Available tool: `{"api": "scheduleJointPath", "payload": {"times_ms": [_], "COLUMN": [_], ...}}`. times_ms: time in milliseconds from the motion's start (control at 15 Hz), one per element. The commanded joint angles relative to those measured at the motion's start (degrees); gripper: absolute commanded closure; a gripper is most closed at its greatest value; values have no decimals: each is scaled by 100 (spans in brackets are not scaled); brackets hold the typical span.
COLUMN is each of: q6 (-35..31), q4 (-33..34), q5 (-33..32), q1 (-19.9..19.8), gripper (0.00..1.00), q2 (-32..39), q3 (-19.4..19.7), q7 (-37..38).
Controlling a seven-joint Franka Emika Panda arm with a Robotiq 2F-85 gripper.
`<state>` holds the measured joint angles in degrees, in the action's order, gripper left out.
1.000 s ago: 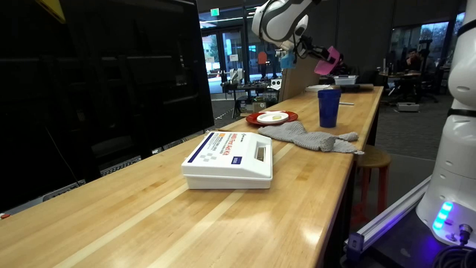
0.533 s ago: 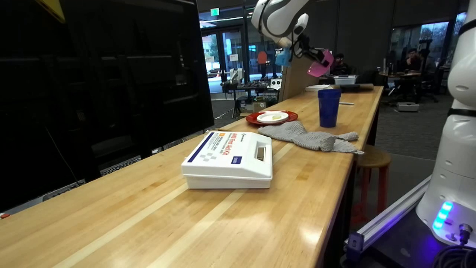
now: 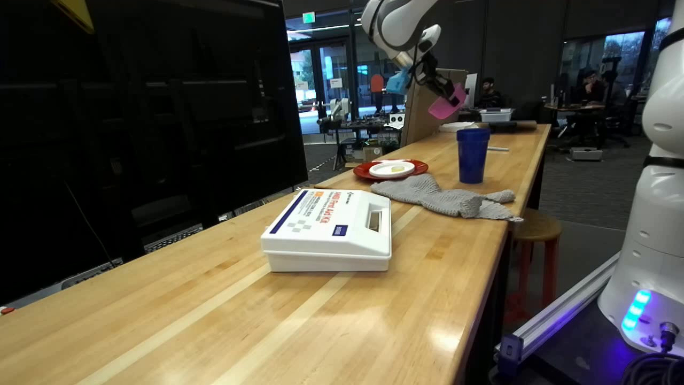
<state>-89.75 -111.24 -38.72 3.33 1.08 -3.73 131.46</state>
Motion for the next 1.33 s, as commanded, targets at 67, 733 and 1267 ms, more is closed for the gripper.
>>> {"api": "scheduleJointPath", "payload": {"times_ms": [67,733,1267], "q6": [-575,-2007,-2840], "q4": [-246,-727,-1018], "q5": [405,763,1206], "q1": [-67,-210,-219], "gripper": [99,99,99], "q2": [-225,-263,-263], "q3": [86,250,281], "q7": [-307,-631,-1152]}}
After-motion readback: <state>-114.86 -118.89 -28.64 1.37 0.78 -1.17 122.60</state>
